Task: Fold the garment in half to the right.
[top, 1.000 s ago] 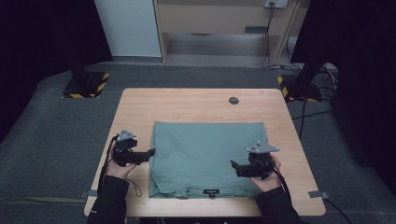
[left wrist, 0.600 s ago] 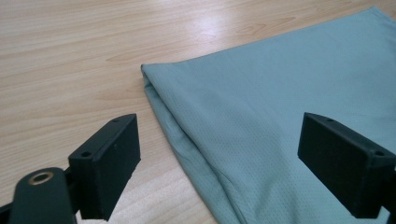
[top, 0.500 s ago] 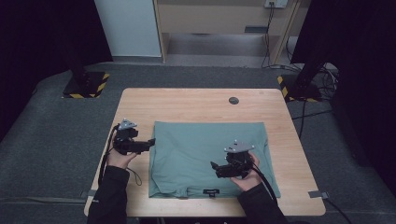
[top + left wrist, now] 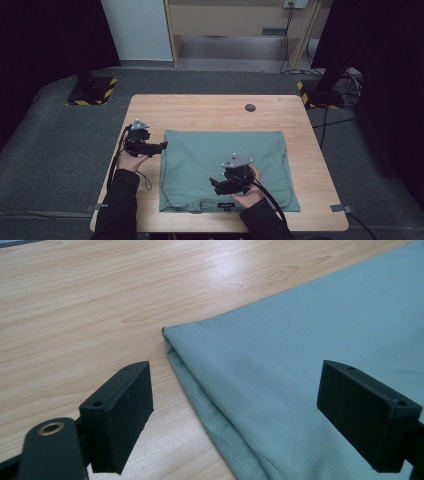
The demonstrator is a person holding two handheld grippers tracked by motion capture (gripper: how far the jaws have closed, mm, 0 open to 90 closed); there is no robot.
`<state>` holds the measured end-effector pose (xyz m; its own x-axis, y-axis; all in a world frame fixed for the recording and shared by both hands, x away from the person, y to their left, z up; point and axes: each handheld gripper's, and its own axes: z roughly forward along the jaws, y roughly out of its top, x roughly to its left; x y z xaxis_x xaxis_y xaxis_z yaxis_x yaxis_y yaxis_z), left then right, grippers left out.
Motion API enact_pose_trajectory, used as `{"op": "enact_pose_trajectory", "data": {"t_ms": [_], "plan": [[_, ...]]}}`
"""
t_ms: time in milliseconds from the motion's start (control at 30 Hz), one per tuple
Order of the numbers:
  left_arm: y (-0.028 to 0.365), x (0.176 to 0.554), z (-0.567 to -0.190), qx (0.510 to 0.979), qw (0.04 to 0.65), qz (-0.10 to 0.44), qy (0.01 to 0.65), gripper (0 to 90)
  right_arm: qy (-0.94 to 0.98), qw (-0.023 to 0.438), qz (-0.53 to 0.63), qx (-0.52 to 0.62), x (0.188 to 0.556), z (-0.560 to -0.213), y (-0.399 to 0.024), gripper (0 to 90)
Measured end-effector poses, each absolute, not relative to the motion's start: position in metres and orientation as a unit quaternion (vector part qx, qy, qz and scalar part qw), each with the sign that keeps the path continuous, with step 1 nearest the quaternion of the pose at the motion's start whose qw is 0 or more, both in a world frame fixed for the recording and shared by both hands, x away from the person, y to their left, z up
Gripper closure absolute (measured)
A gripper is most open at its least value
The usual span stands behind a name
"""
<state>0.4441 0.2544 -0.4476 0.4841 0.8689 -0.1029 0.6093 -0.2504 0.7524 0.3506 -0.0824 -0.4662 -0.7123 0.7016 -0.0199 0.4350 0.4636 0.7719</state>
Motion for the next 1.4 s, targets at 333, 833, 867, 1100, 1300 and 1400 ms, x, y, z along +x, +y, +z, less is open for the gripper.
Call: {"op": "enact_pose_trajectory", "data": {"t_ms": [333, 833, 867, 1100, 1300, 1400], "plan": [[0.251, 0.466, -0.458, 0.772, 0.378, 0.162, 0.484, 14.5, 0.842, 0.16, 0.398, 0.327, 0.345, -0.468, -0.06, 10.5], [0.245, 0.486, -0.446, 0.774, 0.379, 0.165, 0.48, 15.1, 0.856, 0.141, 0.396, 0.3, 0.338, -0.472, -0.029, 10.8], [0.245, 0.487, -0.446, 0.774, 0.378, 0.166, 0.481, 15.1, 0.857, 0.14, 0.397, 0.299, 0.338, -0.472, -0.027, 10.8], [0.247, 0.495, -0.458, 0.772, 0.38, 0.159, 0.485, 14.9, 0.861, 0.133, 0.396, 0.289, 0.337, -0.472, -0.017, 11.1], [0.251, 0.502, -0.472, 0.767, 0.388, 0.14, 0.491, 15.9, 0.862, 0.121, 0.4, 0.286, 0.333, -0.474, -0.01, 10.9], [0.251, 0.507, -0.481, 0.774, 0.375, 0.135, 0.492, 15.9, 0.863, 0.117, 0.403, 0.282, 0.331, -0.475, -0.005, 10.8]]}}
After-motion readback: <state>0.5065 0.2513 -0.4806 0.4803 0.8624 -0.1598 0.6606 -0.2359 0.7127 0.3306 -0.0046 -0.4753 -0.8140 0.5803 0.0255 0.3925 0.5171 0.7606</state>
